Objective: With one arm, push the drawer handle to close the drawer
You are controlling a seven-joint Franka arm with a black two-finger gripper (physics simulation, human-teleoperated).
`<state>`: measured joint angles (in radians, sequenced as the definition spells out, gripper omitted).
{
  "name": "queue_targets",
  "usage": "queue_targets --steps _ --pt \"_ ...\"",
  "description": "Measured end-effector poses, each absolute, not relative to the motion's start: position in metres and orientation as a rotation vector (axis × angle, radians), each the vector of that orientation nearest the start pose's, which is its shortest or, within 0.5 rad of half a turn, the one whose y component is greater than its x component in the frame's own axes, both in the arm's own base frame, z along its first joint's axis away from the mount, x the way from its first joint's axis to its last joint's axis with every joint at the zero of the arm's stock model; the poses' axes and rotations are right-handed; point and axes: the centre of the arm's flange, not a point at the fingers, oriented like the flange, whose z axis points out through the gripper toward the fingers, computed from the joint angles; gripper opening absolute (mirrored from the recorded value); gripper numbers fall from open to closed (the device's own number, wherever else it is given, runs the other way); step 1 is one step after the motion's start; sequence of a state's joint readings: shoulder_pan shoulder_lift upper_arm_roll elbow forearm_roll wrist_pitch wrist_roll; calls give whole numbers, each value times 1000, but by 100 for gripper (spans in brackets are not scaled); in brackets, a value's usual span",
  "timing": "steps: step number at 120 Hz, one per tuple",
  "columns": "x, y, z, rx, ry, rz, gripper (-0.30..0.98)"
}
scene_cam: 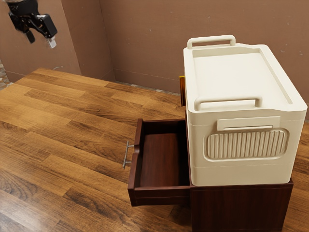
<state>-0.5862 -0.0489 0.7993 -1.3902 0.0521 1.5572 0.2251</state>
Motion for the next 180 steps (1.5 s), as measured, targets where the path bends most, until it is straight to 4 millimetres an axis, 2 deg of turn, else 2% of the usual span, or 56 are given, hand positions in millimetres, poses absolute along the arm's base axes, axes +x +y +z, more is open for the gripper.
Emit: queue_targets --steps 14,17,22,26,32,42,46,54,60,66,72,80,82,87,92,97,107,120,127,140,153,180 --pt "519 137 729 -3061 22 -301 67" --pt "513 139 748 -3048 24 -358 67" --pt "479 133 830 -2982 41 -585 67" --pt "458 121 868 -2944 71 -686 67" --pt "447 103 888 -2924 121 -722 67" --pt "449 92 882 -2937 149 -666 67" --pt "458 92 865 -2961 149 -601 67" --pt "478 97 818 -3048 131 -451 67" --pt "481 107 798 -3091 84 -391 67" --pt "475 111 775 -3158 83 -324 67" --pt "442 125 746 -3235 78 -274 67" --pt "361 125 719 -3233 31 -286 67" --pt "346 126 705 -3227 4 -269 67" --pt "318 136 655 -3220 -103 -165 67" --pt "301 135 606 -3218 -158 -55 67" --pt "285 136 573 -3208 -204 9 67" --pt "265 138 537 -3184 -284 82 67" --pt "265 131 492 -3132 -279 146 67" --pt "268 128 478 -3120 -269 140 67" --pt "283 115 469 -3105 -202 103 67" --pt "312 95 468 -3098 189 -70 67" --pt "321 82 471 -2975 817 -152 67"
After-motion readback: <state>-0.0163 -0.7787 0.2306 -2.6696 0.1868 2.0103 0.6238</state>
